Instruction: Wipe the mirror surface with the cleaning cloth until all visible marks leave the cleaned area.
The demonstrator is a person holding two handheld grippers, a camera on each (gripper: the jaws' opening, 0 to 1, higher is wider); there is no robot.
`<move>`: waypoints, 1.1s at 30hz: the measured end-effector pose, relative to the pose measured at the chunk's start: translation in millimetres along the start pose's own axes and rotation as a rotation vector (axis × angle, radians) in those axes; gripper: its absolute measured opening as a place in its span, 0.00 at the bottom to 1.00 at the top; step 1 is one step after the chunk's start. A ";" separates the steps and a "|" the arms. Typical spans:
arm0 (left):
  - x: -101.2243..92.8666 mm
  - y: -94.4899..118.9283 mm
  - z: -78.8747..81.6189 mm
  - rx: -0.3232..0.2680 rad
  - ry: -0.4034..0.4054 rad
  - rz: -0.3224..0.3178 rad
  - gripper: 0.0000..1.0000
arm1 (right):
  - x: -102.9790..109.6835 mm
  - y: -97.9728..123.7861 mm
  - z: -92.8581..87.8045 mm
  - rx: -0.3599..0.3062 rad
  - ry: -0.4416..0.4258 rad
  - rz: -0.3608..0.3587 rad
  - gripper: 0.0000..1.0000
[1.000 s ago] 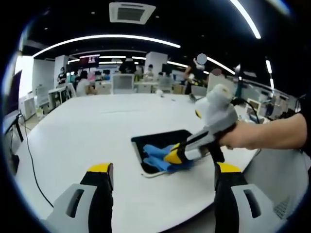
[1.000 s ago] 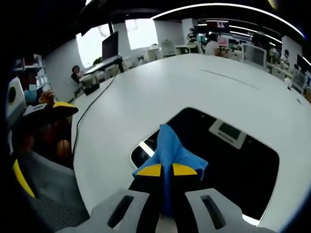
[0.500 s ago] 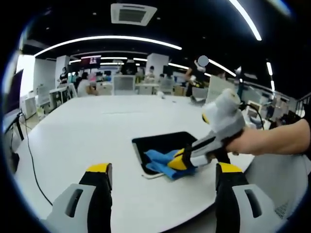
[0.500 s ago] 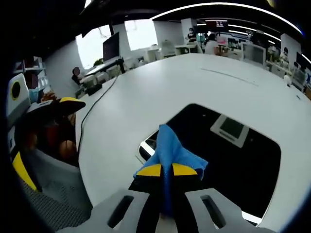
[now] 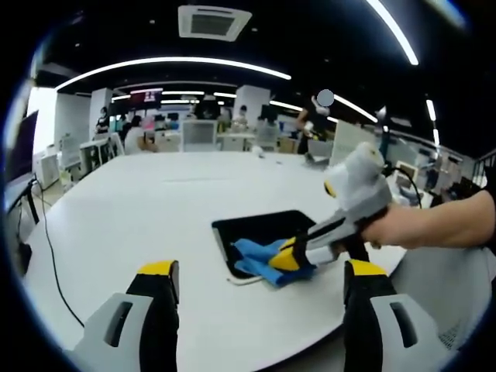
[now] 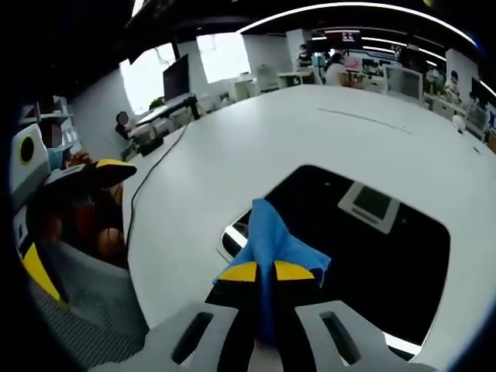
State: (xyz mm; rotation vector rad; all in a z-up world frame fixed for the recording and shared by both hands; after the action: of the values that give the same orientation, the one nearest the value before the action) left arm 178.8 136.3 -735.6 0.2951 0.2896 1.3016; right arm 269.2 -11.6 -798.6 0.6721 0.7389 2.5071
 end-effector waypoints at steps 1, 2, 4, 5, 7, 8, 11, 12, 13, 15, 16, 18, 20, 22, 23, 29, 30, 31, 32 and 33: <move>-0.1 0.0 -0.2 0.002 0.001 -0.001 0.88 | -0.3 0.2 -0.3 -0.004 -0.008 0.000 0.00; 0.0 0.0 -0.2 0.002 0.000 0.000 0.88 | -2.0 0.7 -0.7 -0.003 -0.006 0.000 0.00; -0.1 -0.1 -0.3 0.003 0.001 -0.002 0.88 | -3.2 1.8 -1.1 0.000 -0.004 -0.004 0.00; -0.1 -0.2 -0.3 0.003 0.000 -0.002 0.88 | -3.4 2.1 -1.4 0.000 -0.003 -0.003 0.00; -0.1 -0.1 -0.3 0.002 0.001 -0.002 0.87 | -4.6 3.2 -1.6 0.004 0.001 -0.005 0.00; -0.1 -0.1 -0.4 0.003 0.001 -0.002 0.87 | -5.7 3.9 -1.7 0.009 0.007 -0.009 0.00; -0.1 -0.1 -0.4 0.004 0.002 -0.002 0.87 | -8.4 6.8 -3.0 0.014 0.017 -0.019 0.00; 0.0 -0.1 -0.6 0.005 0.003 -0.002 0.87 | -10.3 8.8 -4.2 0.008 0.005 -0.022 0.00; 0.1 0.0 -0.7 0.005 0.003 -0.002 0.87 | -11.4 10.1 -4.9 0.007 0.003 -0.023 0.00; 0.2 0.1 -1.0 0.007 0.004 -0.002 0.87 | -14.4 13.6 -6.3 0.008 0.000 -0.031 0.00; 0.3 0.1 -0.9 0.006 0.004 -0.002 0.87 | -15.6 15.0 -7.0 0.009 0.000 -0.033 0.00; 0.3 0.0 -0.7 0.003 0.006 -0.002 0.87 | -16.9 18.1 -8.5 0.012 0.008 -0.036 0.00; 0.3 -0.1 -0.7 0.004 0.006 -0.003 0.87 | -17.6 18.9 -8.5 0.017 0.006 -0.038 0.00; 0.2 -0.2 -0.8 0.005 0.004 -0.003 0.87 | -17.2 18.2 -7.8 0.024 0.013 -0.035 0.00; 0.1 -0.3 -0.8 0.006 0.004 -0.004 0.86 | -17.8 17.9 -7.5 0.028 0.021 -0.034 0.00; 0.4 -0.2 -0.5 0.000 0.011 -0.001 0.86 | -22.8 17.4 -8.2 0.002 0.006 -0.033 0.00; 0.2 -0.3 -0.4 0.000 0.012 -0.003 0.86 | -24.5 17.4 -8.5 -0.012 0.004 -0.032 0.00; 0.1 -0.3 -0.3 0.000 0.013 -0.004 0.86 | -26.1 17.7 -8.5 -0.034 -0.014 -0.039 0.00; 0.1 -0.3 -0.3 0.000 0.011 -0.003 0.86 | -26.9 17.9 -8.5 -0.041 -0.023 -0.040 0.00; 0.0 -0.2 -0.3 0.000 0.012 -0.003 0.86 | -27.7 18.0 -8.4 -0.044 -0.025 -0.040 0.00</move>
State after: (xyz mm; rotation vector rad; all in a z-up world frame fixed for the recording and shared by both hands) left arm 178.9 136.3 -736.0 0.2869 0.2996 1.3003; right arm 281.4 -43.1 -803.2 0.6661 0.6796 2.4668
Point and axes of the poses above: the point that each gripper's makers call its tool centre point, and the gripper's own axes: y roughly backward along the fingers, x roughly to its left, z roughly out of its top, the point moved 8 cm from there along y, roughly backward along the fingers, and after that the axes turned 14 degrees about z, right-handed, at the moved point
